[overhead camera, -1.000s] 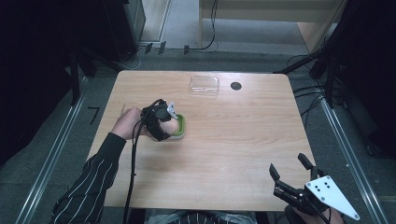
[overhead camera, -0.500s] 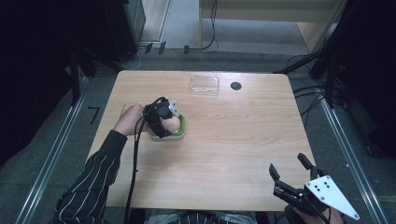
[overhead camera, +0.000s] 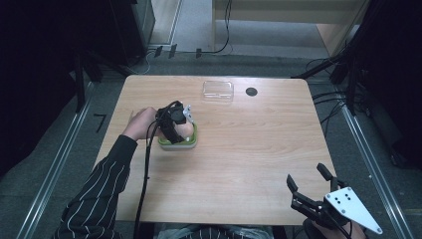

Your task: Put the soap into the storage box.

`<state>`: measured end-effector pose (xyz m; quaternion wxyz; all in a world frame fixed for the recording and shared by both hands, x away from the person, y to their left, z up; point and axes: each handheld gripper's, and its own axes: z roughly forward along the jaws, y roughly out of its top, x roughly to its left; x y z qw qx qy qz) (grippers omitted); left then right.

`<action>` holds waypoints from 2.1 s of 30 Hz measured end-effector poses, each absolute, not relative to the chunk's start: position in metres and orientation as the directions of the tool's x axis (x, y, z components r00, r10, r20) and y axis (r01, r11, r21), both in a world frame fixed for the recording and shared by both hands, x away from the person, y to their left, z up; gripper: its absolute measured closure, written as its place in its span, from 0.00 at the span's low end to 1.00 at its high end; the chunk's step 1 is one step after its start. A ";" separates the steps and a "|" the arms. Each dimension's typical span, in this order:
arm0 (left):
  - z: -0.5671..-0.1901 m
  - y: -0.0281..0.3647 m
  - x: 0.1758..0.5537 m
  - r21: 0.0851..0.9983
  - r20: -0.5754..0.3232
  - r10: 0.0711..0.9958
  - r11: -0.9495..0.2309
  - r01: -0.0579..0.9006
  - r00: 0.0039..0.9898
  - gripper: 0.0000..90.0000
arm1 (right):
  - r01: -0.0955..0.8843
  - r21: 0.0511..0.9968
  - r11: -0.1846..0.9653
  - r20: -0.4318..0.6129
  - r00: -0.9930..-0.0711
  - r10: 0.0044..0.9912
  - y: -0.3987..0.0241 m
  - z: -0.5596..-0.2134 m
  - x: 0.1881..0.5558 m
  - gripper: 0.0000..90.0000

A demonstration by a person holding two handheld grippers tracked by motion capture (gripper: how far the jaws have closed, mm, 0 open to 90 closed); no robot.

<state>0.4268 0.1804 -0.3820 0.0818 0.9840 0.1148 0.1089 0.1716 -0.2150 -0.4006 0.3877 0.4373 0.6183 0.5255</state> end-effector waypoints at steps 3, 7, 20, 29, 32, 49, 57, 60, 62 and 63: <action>-0.381 0.180 0.430 0.177 0.200 0.223 -0.966 0.188 0.954 0.37 | 0.132 0.989 0.066 -0.021 -0.317 0.948 -0.215 -0.401 0.172 0.15; -0.381 0.181 0.434 0.180 0.195 0.223 -0.965 0.188 0.955 0.37 | 0.132 0.989 0.066 -0.021 -0.318 0.948 -0.215 -0.401 0.172 0.15; -0.390 0.182 0.444 0.150 0.194 0.199 -0.974 0.172 0.961 0.37 | 0.133 0.989 0.065 -0.019 -0.319 0.948 -0.215 -0.401 0.172 0.15; -0.397 0.183 0.448 0.164 0.175 0.196 -0.972 0.167 0.965 0.37 | 0.134 0.989 0.065 -0.019 -0.318 0.948 -0.215 -0.401 0.172 0.15; -0.400 0.185 0.451 0.160 0.169 0.199 -0.972 0.173 0.965 0.37 | 0.132 0.989 0.066 -0.020 -0.319 0.948 -0.215 -0.401 0.172 0.15; -0.418 0.197 0.461 0.187 0.131 0.250 -0.957 0.223 0.959 0.37 | 0.133 0.989 0.064 -0.019 -0.319 0.947 -0.215 -0.401 0.172 0.15; -0.426 0.196 0.462 0.185 0.131 0.242 -0.959 0.216 0.961 0.37 | 0.131 0.989 0.066 -0.021 -0.319 0.948 -0.216 -0.401 0.172 0.15; -0.428 0.197 0.463 0.182 0.130 0.243 -0.959 0.218 0.961 0.37 | 0.131 0.989 0.066 -0.021 -0.319 0.948 -0.216 -0.401 0.172 0.15; -0.429 0.198 0.464 0.186 0.128 0.251 -0.956 0.225 0.959 0.37 | 0.133 0.989 0.065 -0.019 -0.320 0.947 -0.215 -0.401 0.172 0.15; -0.430 0.199 0.465 0.191 0.128 0.250 -0.956 0.224 0.960 0.37 | 0.133 0.989 0.065 -0.020 -0.320 0.947 -0.215 -0.401 0.172 0.15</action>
